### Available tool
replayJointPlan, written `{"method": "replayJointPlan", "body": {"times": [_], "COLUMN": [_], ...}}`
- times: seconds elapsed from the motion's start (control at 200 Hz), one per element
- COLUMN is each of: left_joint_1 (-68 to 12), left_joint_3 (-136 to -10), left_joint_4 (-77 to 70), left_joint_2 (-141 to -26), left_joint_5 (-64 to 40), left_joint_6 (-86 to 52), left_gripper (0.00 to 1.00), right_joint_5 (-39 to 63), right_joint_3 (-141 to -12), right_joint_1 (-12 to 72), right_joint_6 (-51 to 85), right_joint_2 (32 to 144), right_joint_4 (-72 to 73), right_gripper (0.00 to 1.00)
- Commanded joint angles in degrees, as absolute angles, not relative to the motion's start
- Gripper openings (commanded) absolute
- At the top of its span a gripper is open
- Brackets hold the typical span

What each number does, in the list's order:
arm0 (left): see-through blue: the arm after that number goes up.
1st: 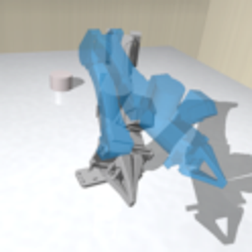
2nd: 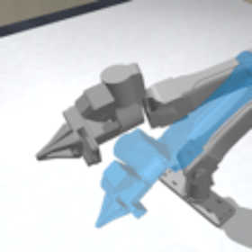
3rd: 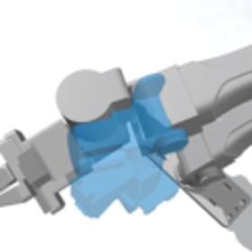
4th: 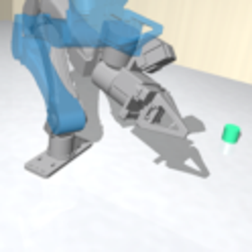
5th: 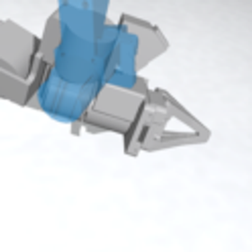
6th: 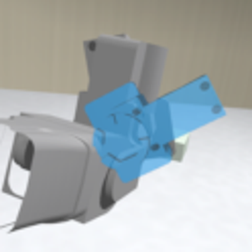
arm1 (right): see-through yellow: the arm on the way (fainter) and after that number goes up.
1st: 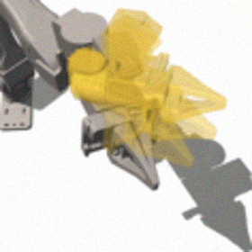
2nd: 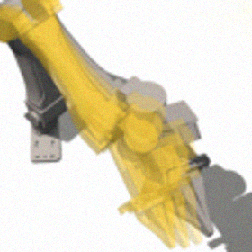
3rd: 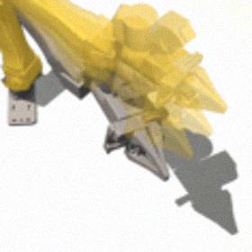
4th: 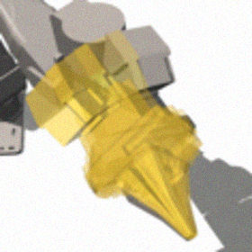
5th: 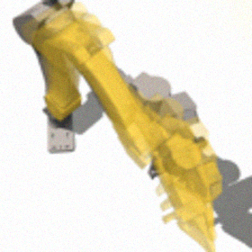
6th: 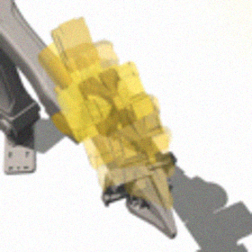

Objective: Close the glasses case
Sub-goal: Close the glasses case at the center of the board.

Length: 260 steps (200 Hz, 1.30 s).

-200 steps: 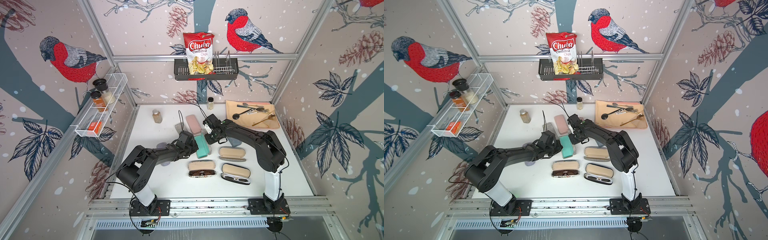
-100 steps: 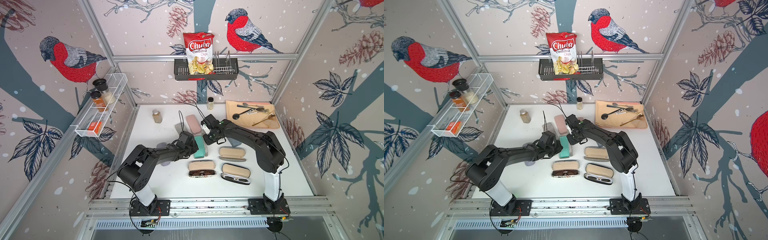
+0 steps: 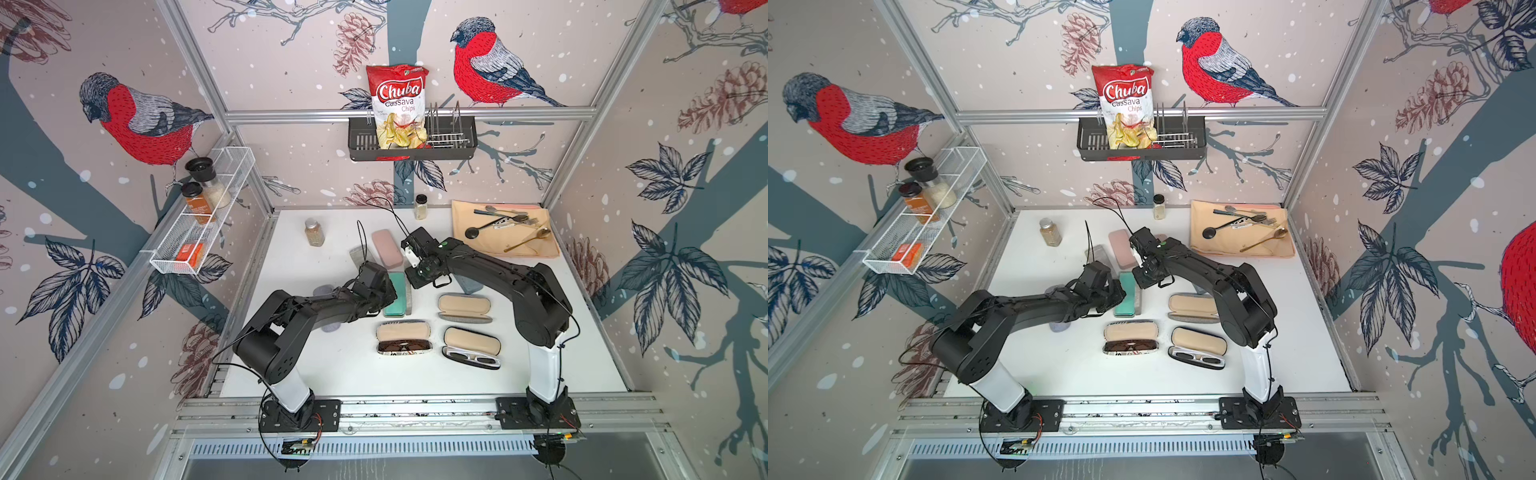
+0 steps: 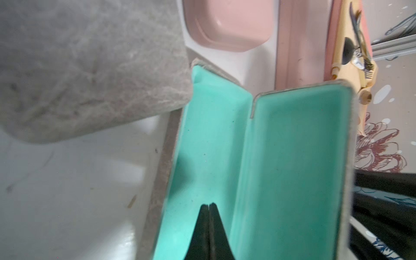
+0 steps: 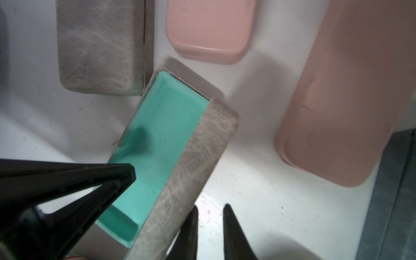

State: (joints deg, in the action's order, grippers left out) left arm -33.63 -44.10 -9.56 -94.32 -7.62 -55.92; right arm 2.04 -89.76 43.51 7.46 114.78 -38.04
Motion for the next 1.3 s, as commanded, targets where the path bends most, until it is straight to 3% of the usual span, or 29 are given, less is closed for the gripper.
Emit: {"method": "replayJointPlan", "body": {"times": [0.0,0.25,1.296], "left_joint_1": [-33.7,-32.3,-30.2], "left_joint_3": [-45.2,-46.1,-41.7], "left_joint_4": [-8.4,-0.4,-8.4], "left_joint_2": [-91.6,-88.6,-94.4], "left_joint_5": [-6.4,-1.3,-6.9], "left_joint_6": [-54.7,-52.6,-54.4], "left_gripper": [0.0,0.0,0.0], "right_joint_5": [1.8,2.1,4.2], "right_joint_3": [-89.7,-89.6,-90.3], "right_joint_1": [43.5,43.8,45.0], "right_joint_6": [7.9,7.9,7.9], "right_joint_2": [114.5,114.6,116.3], "right_joint_4": [-37.8,-37.9,-37.7], "right_gripper": [0.23,0.23,0.24]}}
